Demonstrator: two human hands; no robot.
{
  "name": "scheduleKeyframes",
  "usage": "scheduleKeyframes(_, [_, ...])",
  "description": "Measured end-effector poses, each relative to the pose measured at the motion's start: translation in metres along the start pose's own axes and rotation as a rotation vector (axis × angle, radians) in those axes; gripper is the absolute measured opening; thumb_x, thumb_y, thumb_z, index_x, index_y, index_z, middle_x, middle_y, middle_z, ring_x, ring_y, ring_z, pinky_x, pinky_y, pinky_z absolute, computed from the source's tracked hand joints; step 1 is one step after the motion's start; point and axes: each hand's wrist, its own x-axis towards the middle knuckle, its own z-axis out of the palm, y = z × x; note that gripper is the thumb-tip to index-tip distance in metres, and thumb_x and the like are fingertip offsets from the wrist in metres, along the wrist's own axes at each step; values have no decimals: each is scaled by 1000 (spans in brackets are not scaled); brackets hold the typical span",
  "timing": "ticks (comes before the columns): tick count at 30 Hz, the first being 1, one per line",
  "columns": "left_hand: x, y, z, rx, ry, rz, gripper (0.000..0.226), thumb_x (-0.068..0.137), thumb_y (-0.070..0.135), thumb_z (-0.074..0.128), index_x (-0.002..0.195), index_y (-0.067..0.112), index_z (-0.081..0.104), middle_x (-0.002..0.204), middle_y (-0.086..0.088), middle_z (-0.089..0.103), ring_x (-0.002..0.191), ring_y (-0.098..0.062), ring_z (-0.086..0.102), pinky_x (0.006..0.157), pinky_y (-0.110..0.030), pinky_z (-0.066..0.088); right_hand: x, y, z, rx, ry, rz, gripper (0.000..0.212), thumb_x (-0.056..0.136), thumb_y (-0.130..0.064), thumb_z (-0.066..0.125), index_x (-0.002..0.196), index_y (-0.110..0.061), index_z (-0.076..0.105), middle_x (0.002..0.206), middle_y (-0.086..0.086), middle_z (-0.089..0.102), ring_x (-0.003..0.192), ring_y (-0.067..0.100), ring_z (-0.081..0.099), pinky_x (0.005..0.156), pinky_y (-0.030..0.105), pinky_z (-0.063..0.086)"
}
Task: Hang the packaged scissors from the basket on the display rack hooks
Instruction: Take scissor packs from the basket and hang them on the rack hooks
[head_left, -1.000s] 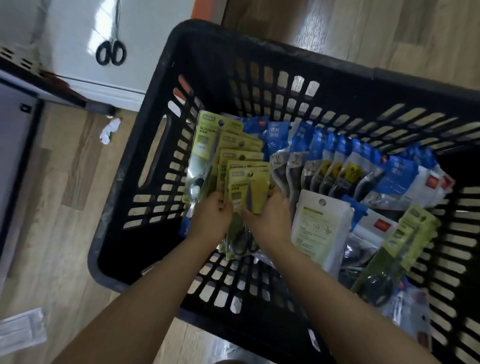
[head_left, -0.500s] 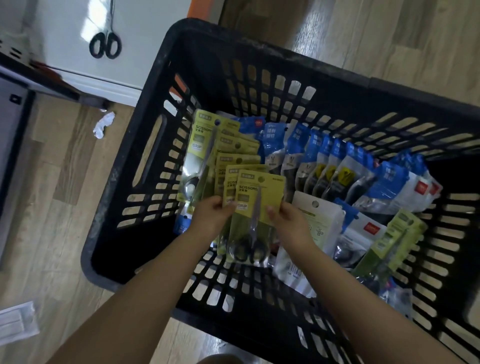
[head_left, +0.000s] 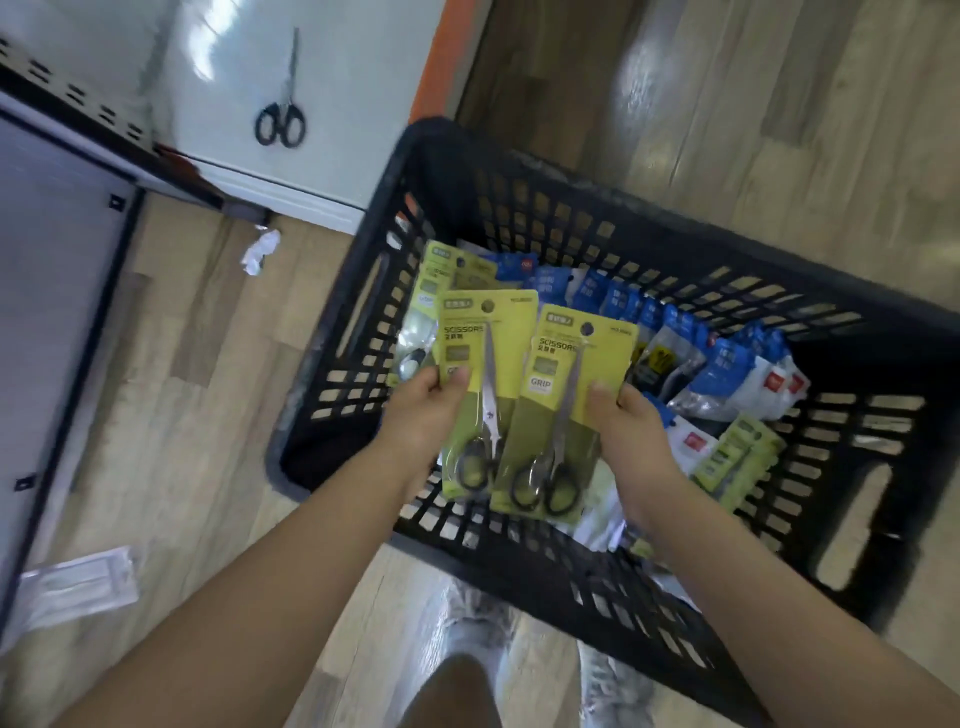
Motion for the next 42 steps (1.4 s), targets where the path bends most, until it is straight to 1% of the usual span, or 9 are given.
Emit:
scheduleKeyframes(3, [-52,32,-20,-46,40,26,18,93,41,52,94,26,62,110,-5,67,107,-27,61,100,-49,44,-46,-48,-1,21,-17,-22,42,97,-40,44,133,-18,49,134,-1,53,123,22,48,104,42,37])
scheduleKeyframes(11, [-237,168,-118,-135,292,279,29,91,45,51,102,21,60,108,-9,67,101,-29,62,95,-48,47,-222,-233,23,-18,-195,-427,17,97,-24,49,86,-16,59,84,1,58,78,15,51,74,30,40])
scheduleKeyframes(17, [-433,254,-212,-287,567,502,42,78,54,57,90,14,58,92,-14,64,84,-30,61,82,-40,52,-415,-365,44,-46,-393,-720,14,97,-21,48,92,-12,57,78,2,50,65,12,42,58,25,32])
scheduleKeyframes(22, [-595,282,-287,-418,801,719,16,93,30,56,85,16,58,86,-5,63,76,-20,58,72,-22,50,-586,-435,58,-42,-551,-958,17,95,-23,49,99,-11,60,82,1,55,71,14,47,68,28,35])
scheduleKeyframes(24, [-659,280,-307,-464,921,799,19,93,27,56,77,19,54,78,-3,58,71,-17,52,64,-16,47,-652,-449,60,-77,-622,-1054,16,95,-24,49,94,-11,59,77,-1,53,70,14,46,61,27,34])
scheduleKeyframes(27, [-731,267,-336,-585,1007,856,14,92,29,57,80,22,58,91,-7,62,83,-21,55,84,-39,51,-729,-460,66,-72,-733,-1150,14,96,-25,48,98,-16,59,80,-6,56,73,11,50,62,25,35])
scheduleKeyframes(30, [-778,240,-355,-668,1113,870,22,92,34,57,75,20,53,84,-9,55,78,-21,49,73,-37,45,-779,-452,77,-84,-837,-1186,13,96,-26,48,91,-18,57,84,-2,56,74,11,50,64,26,37])
scheduleKeyframes(35, [-796,179,-382,-796,1197,834,35,91,37,57,71,14,40,74,-8,40,74,-21,38,71,-33,35,-822,-415,111,-206,-953,-1240,22,97,-25,46,101,-5,54,87,3,50,71,11,44,59,24,33])
scheduleKeyframes(42, [-766,87,-411,-909,1262,657,32,85,42,61,80,13,47,80,-7,48,73,-21,44,69,-34,40,-821,-359,172,-356,-1048,-1179,31,96,-23,47,112,3,54,94,17,58,81,25,53,64,27,34])
